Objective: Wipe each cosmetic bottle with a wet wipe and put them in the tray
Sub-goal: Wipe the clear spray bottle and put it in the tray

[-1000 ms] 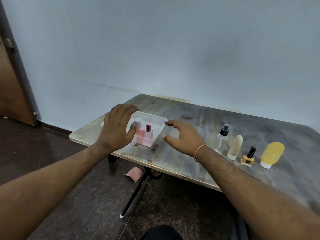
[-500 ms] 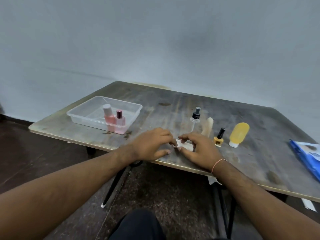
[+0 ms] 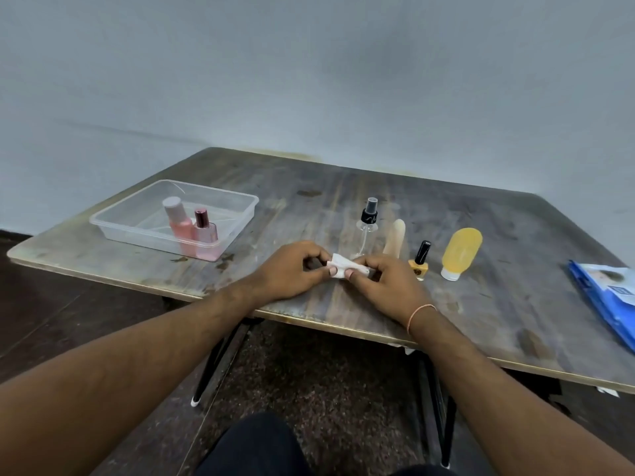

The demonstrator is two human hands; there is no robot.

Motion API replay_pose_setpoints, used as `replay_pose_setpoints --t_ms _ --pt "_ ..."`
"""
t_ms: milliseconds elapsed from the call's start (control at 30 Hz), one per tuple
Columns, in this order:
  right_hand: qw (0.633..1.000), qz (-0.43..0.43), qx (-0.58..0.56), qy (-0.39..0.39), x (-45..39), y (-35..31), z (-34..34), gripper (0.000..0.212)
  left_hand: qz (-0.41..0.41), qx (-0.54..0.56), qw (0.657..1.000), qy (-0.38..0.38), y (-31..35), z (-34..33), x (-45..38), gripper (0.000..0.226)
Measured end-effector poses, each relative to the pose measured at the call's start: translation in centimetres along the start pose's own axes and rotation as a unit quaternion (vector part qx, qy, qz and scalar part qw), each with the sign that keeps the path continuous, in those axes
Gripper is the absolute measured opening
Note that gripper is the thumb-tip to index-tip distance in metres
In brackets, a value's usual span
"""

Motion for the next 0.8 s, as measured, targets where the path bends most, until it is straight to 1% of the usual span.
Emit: replay_pose_setpoints --t_ms 33,100,200,267,333,400,567,667,733,800 --pt "0.999 -0.010 -0.033 0.006 0.1 0.2 0.2 0.010 0.020 0.044 0.999 -0.012 -0.3 -0.1 -0.1 0.004" --pt "0.995 -0.021 -0.097 0.020 0.5 0.4 0.6 0.006 0.045 0.116 0.992 -0.032 -0.5 -0.2 -0.2 0.006" --pt "0.987 -0.034 -0.153 0.041 0.8 0.8 1.0 0.004 0.092 0.172 0.981 -0.022 -0.9 -0.3 -0.8 0.009" --pt "0.983 -0.044 -0.173 0.052 0.9 0.9 1.1 0.009 0.109 0.161 0.981 0.001 -1.1 -0.5 -1.4 0.014" --pt "0.981 -0.046 -0.179 0.058 1.1 0.9 1.2 0.012 0.095 0.127 0.987 0.016 -0.8 -0.9 -2.2 0.027" --pt "0.981 -0.045 -0.179 0.067 1.2 0.9 1.4 0.014 0.083 0.112 0.990 0.020 -0.4 -1.4 -3.2 0.035" --pt "0.982 -0.055 -0.161 0.083 1.3 1.3 1.9 0.019 0.073 0.122 0.990 0.001 0.7 -2.4 -5.3 0.039" --pt "0.982 -0.067 -0.158 0.083 1.2 1.4 1.8 0.015 0.079 0.114 0.990 -0.029 0.9 -3.1 -6.1 0.042" --pt "0.980 -0.072 -0.164 0.090 1.2 1.5 1.8 0.014 0.084 0.112 0.989 -0.054 1.2 -3.7 -6.3 0.037" --pt "0.976 -0.073 -0.174 0.105 1.3 1.5 2.0 0.015 0.101 0.113 0.987 -0.050 1.2 -3.9 -6.4 0.029"
Point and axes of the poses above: each hand's wrist, its own x-axis away from the middle knuckle, its own z-axis out of the back of the hand, y = z × x, the point moved 8 cm from there along -x, towards the middle knuckle, and after that the axes turned 10 degrees about -x, right-handed, at the moved point
